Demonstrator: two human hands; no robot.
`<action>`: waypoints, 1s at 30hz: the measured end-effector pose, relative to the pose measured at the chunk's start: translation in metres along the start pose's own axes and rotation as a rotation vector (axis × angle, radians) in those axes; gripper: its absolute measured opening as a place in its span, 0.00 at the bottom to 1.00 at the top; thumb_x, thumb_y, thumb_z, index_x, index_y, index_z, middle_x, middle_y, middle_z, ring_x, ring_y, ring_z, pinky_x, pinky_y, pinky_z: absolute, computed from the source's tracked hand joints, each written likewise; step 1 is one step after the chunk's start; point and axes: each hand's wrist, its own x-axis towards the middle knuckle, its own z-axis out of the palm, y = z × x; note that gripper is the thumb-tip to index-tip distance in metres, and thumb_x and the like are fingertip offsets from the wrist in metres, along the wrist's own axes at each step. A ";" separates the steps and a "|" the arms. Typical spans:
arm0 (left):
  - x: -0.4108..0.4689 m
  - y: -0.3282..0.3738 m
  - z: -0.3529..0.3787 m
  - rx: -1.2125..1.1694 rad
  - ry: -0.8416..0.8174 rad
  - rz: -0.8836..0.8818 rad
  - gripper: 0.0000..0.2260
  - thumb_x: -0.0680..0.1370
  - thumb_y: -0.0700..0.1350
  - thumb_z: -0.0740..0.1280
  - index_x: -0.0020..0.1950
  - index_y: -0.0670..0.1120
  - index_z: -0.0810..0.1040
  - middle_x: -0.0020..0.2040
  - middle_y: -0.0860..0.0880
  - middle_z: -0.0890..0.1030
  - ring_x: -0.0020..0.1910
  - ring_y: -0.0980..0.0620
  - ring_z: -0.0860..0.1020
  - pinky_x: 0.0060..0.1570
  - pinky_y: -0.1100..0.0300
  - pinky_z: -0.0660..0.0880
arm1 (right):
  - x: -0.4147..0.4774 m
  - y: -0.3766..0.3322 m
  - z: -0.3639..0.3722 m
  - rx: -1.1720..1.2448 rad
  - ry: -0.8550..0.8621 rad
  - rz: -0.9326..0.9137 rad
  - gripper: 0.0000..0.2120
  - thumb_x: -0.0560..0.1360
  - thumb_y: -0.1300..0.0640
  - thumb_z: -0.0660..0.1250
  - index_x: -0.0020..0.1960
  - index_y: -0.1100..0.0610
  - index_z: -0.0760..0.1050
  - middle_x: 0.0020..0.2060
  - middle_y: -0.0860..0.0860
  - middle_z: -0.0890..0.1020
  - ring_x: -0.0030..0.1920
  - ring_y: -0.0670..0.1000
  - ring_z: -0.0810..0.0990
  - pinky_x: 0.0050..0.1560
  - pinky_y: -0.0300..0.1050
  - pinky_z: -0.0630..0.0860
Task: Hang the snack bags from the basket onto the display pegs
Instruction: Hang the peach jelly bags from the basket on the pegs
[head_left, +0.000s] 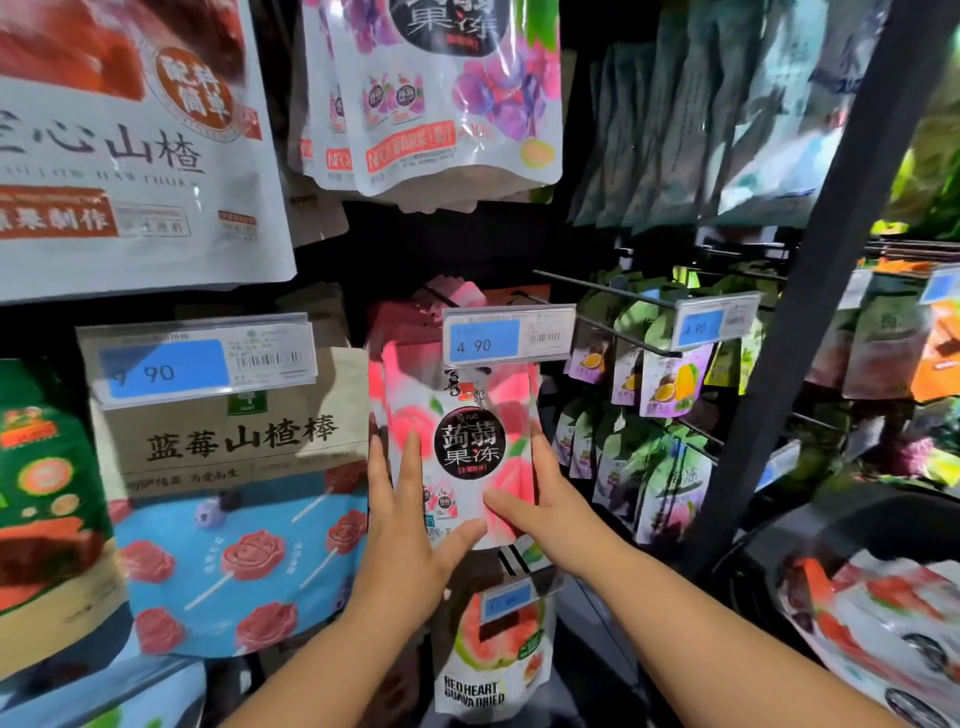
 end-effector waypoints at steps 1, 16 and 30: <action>-0.003 0.001 0.000 0.019 -0.002 0.004 0.47 0.73 0.53 0.73 0.73 0.66 0.37 0.71 0.65 0.25 0.65 0.78 0.30 0.67 0.63 0.50 | -0.002 -0.001 0.000 0.010 -0.008 -0.005 0.49 0.67 0.34 0.70 0.78 0.35 0.43 0.70 0.40 0.70 0.71 0.44 0.69 0.72 0.49 0.67; -0.002 0.073 0.013 0.185 -0.176 0.160 0.19 0.79 0.52 0.66 0.68 0.50 0.70 0.59 0.56 0.67 0.64 0.53 0.61 0.66 0.57 0.61 | -0.055 -0.025 -0.066 -0.290 0.140 0.021 0.19 0.83 0.50 0.58 0.72 0.53 0.69 0.59 0.48 0.74 0.56 0.45 0.73 0.56 0.38 0.68; -0.029 0.161 0.162 0.033 -0.903 0.644 0.19 0.72 0.60 0.71 0.62 0.58 0.78 0.58 0.58 0.77 0.61 0.53 0.69 0.66 0.52 0.65 | -0.228 0.058 -0.222 -0.402 0.154 0.410 0.04 0.77 0.56 0.71 0.47 0.47 0.80 0.45 0.44 0.83 0.47 0.45 0.80 0.47 0.30 0.72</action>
